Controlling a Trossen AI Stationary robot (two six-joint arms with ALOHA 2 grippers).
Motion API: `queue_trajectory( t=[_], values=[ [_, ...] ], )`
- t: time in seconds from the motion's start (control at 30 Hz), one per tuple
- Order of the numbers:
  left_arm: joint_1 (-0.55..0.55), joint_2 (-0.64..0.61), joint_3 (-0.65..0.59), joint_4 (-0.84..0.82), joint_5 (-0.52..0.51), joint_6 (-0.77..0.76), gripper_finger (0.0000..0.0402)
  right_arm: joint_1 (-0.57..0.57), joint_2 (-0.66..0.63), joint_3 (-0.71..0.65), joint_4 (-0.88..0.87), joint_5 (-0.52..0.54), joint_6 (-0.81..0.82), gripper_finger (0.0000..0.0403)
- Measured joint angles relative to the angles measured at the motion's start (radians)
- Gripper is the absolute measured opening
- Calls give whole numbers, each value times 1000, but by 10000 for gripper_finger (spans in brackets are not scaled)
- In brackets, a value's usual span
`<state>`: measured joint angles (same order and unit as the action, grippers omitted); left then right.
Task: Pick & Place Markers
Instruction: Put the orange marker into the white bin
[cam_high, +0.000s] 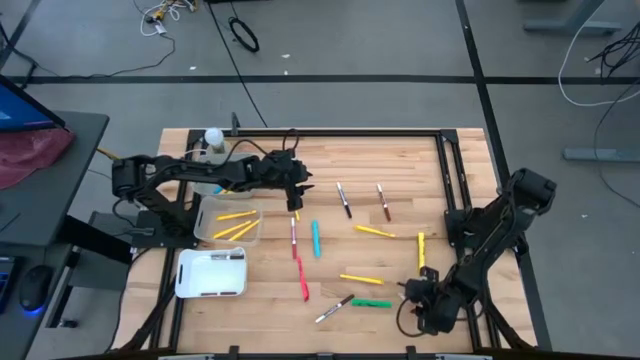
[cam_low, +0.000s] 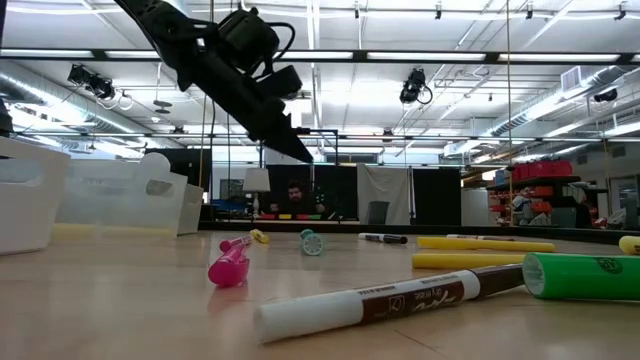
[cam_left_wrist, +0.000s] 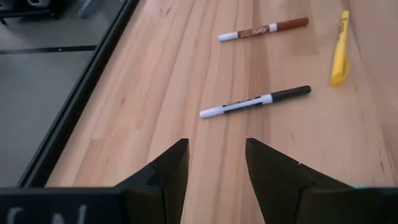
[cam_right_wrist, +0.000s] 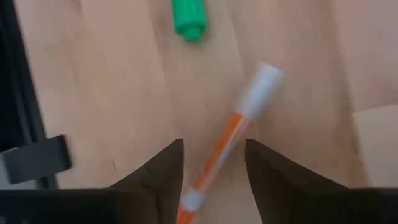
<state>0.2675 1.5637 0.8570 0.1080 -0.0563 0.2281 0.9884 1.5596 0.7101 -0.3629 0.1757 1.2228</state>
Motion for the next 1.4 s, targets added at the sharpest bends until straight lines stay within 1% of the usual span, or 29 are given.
queue_trajectory(
  t=[0.17, 0.3, 0.5, 0.7, 0.8, 1.03, 1.17, 1.2, 1.27, 1.3, 1.4],
  values=[
    [0, 4, 0, 6, 0, -1, 165, 33, 80, 7, 7, 45, 17, 144],
    [-1, 4, 0, 6, 0, -7, 165, 75, 97, 8, -22, 105, 43, 129],
    [-1, 4, 0, 5, 1, -7, 165, 154, 108, 3, -34, 204, -91, 125],
    [-2, 4, 0, 4, 1, -8, 165, 173, 103, -31, -11, 227, -91, 119],
    [-1, 4, 0, 4, 1, -8, 165, 173, 100, -56, 14, 250, -108, 98],
    [-3, 3, 0, 4, 1, -8, 165, 176, 97, -67, 29, 299, -93, 19],
    [-3, 3, 0, 4, 1, -8, 165, 172, 60, -79, 37, 298, -34, 15],
    [-3, 3, 0, 4, 1, -7, 165, 172, 40, -83, 24, 314, -14, 17],
    [-3, 3, 0, 4, 1, -7, 165, 166, -3, -91, -30, 378, 18, 19],
    [-3, 3, 0, 6, 1, -7, 165, 158, -29, -97, -72, 424, 31, 20],
    [-3, 3, 0, 44, 8, -3, 165, 122, -120, -85, -81, 562, 56, 17]
  ],
)
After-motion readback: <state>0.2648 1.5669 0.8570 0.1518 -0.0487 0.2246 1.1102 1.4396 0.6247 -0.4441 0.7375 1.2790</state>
